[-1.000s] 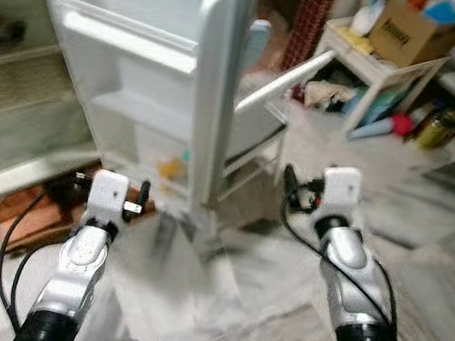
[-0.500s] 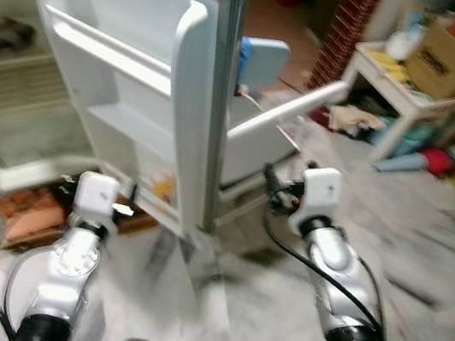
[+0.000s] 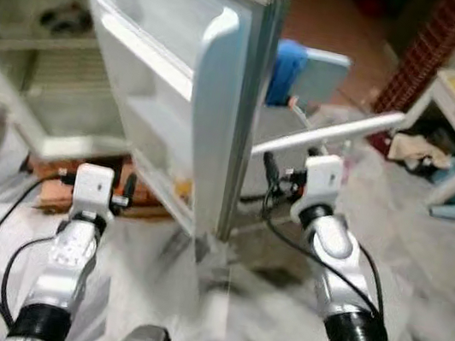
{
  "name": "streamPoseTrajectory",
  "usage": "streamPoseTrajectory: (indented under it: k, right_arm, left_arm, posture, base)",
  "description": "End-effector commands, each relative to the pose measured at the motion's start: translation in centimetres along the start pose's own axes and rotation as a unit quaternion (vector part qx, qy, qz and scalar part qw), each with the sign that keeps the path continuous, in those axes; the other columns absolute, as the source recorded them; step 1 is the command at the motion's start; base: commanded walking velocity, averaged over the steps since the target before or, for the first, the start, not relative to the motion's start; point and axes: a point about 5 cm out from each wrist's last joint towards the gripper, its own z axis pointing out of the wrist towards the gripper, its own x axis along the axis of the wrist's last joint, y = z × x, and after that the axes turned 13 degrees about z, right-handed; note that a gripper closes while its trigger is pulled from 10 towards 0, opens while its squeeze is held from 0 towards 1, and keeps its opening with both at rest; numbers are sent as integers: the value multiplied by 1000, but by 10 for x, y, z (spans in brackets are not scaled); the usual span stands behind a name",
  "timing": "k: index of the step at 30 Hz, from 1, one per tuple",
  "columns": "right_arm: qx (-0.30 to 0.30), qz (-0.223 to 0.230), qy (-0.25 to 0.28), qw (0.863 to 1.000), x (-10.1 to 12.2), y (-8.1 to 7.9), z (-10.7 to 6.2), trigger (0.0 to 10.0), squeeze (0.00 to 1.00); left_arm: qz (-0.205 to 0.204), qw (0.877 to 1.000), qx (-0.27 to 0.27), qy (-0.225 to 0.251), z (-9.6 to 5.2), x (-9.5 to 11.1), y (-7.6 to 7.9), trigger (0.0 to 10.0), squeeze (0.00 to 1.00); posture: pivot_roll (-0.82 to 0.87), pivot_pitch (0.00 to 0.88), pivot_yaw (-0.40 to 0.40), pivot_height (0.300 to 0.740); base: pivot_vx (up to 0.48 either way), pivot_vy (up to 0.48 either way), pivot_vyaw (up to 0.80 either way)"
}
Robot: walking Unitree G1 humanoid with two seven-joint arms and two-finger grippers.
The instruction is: Restocking fridge
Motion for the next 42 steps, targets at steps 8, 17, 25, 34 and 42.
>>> streamPoseTrajectory:
  k: [8, 17, 25, 34, 42]
  right_arm:
    - [12, 11, 11, 1000, 1, -11, 5, 10000, 0]
    - [-23, 0, 13, 1000, -1, -6, 7, 10000, 0]
    - [-106, -11, 20, 994, 2, 15, 9, 10000, 0]
    - [-110, 5, 48, 993, 25, 17, 38, 10000, 0]
    - [-52, 40, 89, 994, 65, -8, 72, 10000, 0]
  left_arm:
    - [-1, 1000, 7, -9, -1, -4, -7, 10000, 0]
    - [-2, 1000, 3, -8, -1, -3, -6, 10000, 0]
    - [-6, 1000, 1, -10, -4, -3, -6, 10000, 0]
    - [-14, 1000, -6, -14, -5, -3, -5, 10000, 0]
    - [-10, 1000, -5, -15, -8, -2, -7, 10000, 0]
  posture:
    - [57, 93, -5, 740]
    - [60, 93, -5, 740]
    - [73, 100, -1, 740]
    - [88, 111, 4, 740]
    - [117, 117, -4, 740]
  base:
    - [0, 0, 788]
    - [0, 0, 238]
    - [0, 0, 0]
    - [0, 0, 0]
    - [0, 0, 0]
